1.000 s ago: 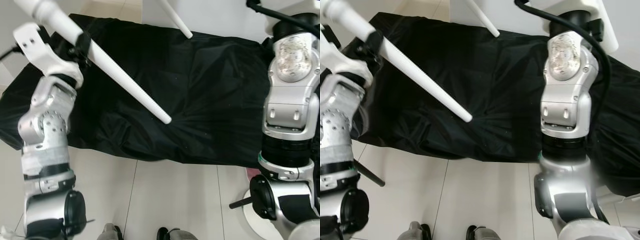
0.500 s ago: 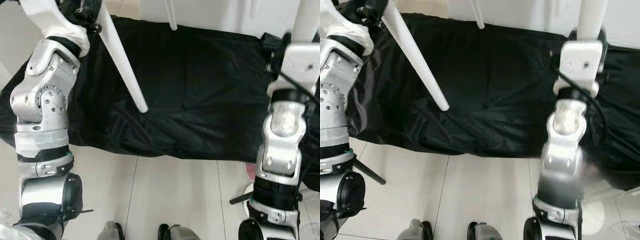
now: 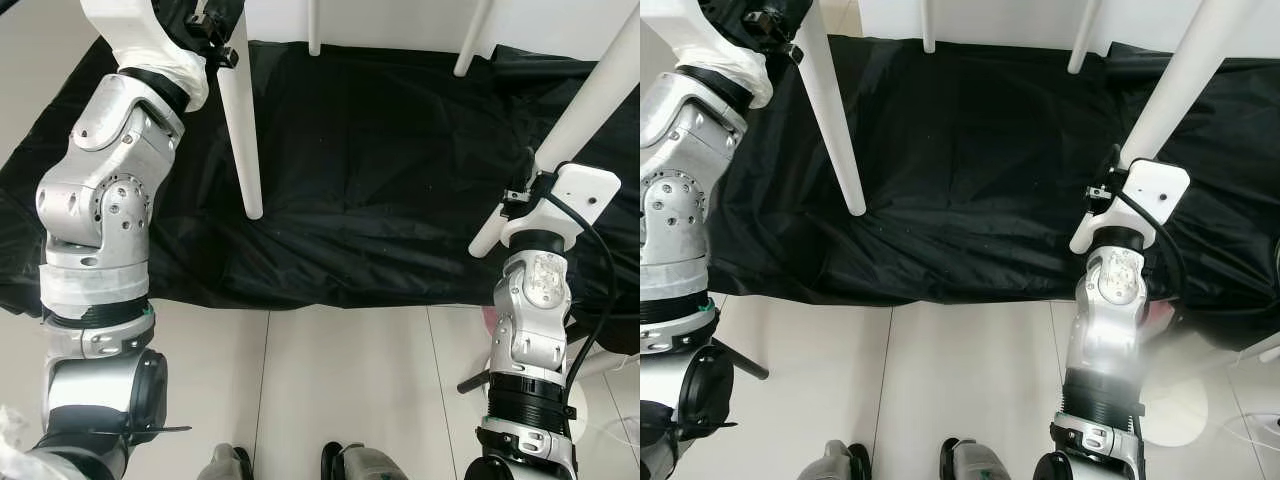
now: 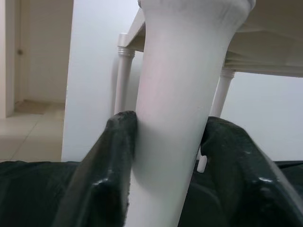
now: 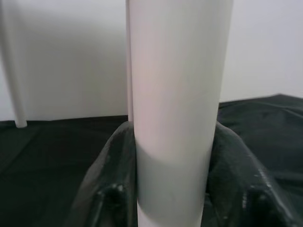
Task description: Building children table
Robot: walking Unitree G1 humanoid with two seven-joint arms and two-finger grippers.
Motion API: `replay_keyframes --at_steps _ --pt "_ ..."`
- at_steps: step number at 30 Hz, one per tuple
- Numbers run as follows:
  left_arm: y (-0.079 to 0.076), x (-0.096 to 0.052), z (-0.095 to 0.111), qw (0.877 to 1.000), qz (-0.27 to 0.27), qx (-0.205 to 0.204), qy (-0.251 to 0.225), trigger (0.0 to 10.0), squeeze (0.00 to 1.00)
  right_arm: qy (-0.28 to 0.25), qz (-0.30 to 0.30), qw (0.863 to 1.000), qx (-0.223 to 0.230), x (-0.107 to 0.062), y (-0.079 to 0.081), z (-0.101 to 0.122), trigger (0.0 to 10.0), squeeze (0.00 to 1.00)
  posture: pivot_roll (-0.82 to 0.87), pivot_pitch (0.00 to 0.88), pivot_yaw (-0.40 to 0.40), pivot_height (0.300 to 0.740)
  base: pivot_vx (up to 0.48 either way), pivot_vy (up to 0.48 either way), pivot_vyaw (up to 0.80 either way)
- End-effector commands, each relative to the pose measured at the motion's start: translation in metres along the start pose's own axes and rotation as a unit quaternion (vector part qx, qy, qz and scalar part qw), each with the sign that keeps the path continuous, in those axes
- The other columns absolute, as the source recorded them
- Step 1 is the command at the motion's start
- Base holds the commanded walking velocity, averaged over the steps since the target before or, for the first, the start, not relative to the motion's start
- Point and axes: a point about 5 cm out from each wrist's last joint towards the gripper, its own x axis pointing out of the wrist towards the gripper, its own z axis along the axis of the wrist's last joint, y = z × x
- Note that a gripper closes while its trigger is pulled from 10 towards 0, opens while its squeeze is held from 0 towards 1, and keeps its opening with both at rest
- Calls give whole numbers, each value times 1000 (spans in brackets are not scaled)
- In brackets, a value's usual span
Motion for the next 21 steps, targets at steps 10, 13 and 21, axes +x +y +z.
replay_keyframes --at_steps 10,13,21 --pt "2 -16 -20 998 -33 20 55 10000 373 66 38 997 23 -16 6 -35 10000 1000 3 199 -25 740 0 0 0" --pt "-7 -28 -26 994 -86 39 59 10000 0 28 33 999 13 -20 0 -28 10000 0 2 200 -36 740 0 0 0" --pt "-3 -47 -33 990 -105 62 70 10000 0 8 31 999 24 -29 -5 -25 10000 0 6 196 -39 740 0 0 0"
